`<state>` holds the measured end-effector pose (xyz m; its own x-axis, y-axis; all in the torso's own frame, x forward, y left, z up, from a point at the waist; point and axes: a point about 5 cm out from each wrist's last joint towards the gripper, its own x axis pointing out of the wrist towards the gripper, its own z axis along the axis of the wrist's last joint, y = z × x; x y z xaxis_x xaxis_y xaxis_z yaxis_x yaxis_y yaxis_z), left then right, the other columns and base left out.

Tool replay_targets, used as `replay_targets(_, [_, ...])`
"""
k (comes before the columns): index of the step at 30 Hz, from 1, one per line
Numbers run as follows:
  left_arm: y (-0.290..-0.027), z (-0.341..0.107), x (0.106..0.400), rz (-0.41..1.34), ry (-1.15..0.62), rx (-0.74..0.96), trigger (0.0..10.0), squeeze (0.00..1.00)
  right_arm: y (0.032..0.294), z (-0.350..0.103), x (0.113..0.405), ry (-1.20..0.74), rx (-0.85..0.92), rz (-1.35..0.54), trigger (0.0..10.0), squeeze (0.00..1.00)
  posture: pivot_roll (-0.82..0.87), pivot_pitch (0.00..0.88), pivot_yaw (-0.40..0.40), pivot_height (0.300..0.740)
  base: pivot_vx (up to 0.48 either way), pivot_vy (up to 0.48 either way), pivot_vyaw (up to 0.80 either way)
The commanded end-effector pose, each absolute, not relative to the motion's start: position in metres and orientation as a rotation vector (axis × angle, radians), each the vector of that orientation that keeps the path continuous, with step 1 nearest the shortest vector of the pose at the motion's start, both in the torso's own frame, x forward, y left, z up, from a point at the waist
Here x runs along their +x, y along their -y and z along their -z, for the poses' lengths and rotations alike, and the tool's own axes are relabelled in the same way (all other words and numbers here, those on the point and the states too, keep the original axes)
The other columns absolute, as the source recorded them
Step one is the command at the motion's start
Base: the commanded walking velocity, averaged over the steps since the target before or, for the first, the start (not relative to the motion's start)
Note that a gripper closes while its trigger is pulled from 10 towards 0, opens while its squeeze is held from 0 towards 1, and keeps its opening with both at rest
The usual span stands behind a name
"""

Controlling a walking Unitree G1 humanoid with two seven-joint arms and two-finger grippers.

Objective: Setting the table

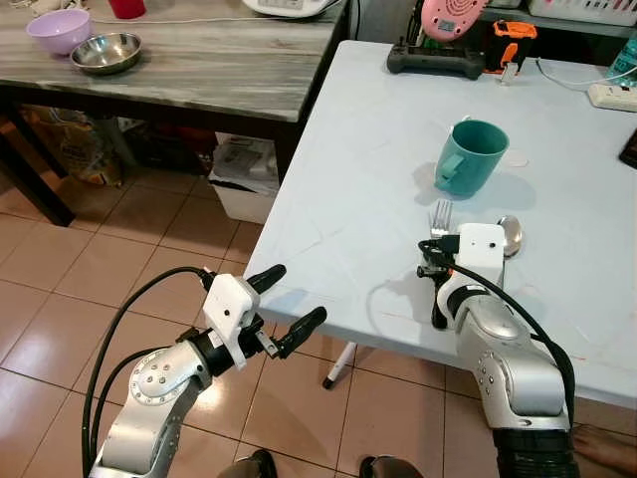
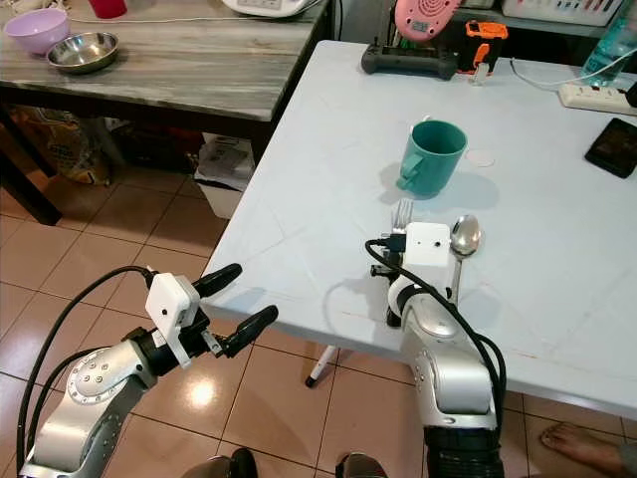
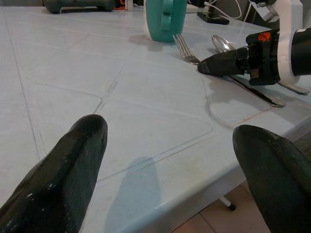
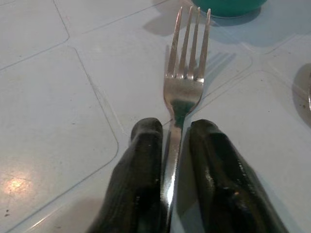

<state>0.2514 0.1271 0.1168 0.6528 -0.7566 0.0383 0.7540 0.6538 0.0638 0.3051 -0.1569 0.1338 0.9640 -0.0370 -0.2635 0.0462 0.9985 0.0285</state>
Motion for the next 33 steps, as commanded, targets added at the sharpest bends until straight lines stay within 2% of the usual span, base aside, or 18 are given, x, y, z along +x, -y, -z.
replay_targets(1, [-0.126, -0.119, 0.249, 0.881, 0.063, 0.046, 10.0, 0.0, 0.174, -0.103, 0.295, -0.426, 0.037, 0.123, 0.0, 0.0, -0.23, 0.196, 0.022, 0.74, 0.0, 0.0, 0.0])
replay_targets(12, [-0.129, -0.122, 0.254, 0.858, 0.074, 0.038, 10.0, 0.0, 0.179, -0.11, 0.297, -0.381, 0.063, 0.14, 0.0, 0.0, -0.23, 0.188, 0.026, 0.74, 0.0, 0.0, 0.0])
replay_targets(20, [-0.146, -0.134, 0.278, 0.601, 0.135, 0.0, 10.0, 0.0, 0.181, -0.125, 0.297, -0.296, 0.078, 0.109, 0.0, 0.0, -0.24, 0.18, 0.026, 0.74, 0.0, 0.0, 0.0])
replay_targets(22, [-0.154, -0.131, 0.287, 0.485, 0.098, -0.014, 10.0, 0.0, 0.182, -0.128, 0.297, -0.285, 0.041, 0.108, 10.0, 0.0, -0.24, 0.183, 0.026, 0.74, 0.0, 0.0, 0.0])
replay_targets(26, [-0.165, -0.127, 0.295, 0.339, 0.059, -0.013, 10.0, 0.0, 0.175, -0.144, 0.298, -0.189, 0.057, 0.068, 10.0, 0.0, -0.24, 0.181, 0.027, 0.74, 0.0, 0.0, 0.0])
replay_targets(29, [-0.165, -0.126, 0.297, 0.339, 0.056, -0.039, 10.0, 0.0, 0.17, -0.16, 0.298, -0.069, 0.011, 0.033, 10.0, 0.0, -0.24, 0.179, 0.029, 0.74, 0.0, 0.0, 0.0])
replay_targets(33, [-0.163, -0.127, 0.3, 0.334, 0.061, -0.064, 10.0, 0.0, 0.169, -0.166, 0.297, -0.023, -0.002, 0.03, 10.0, 0.0, -0.24, 0.175, 0.03, 0.74, 0.0, 0.0, 0.0])
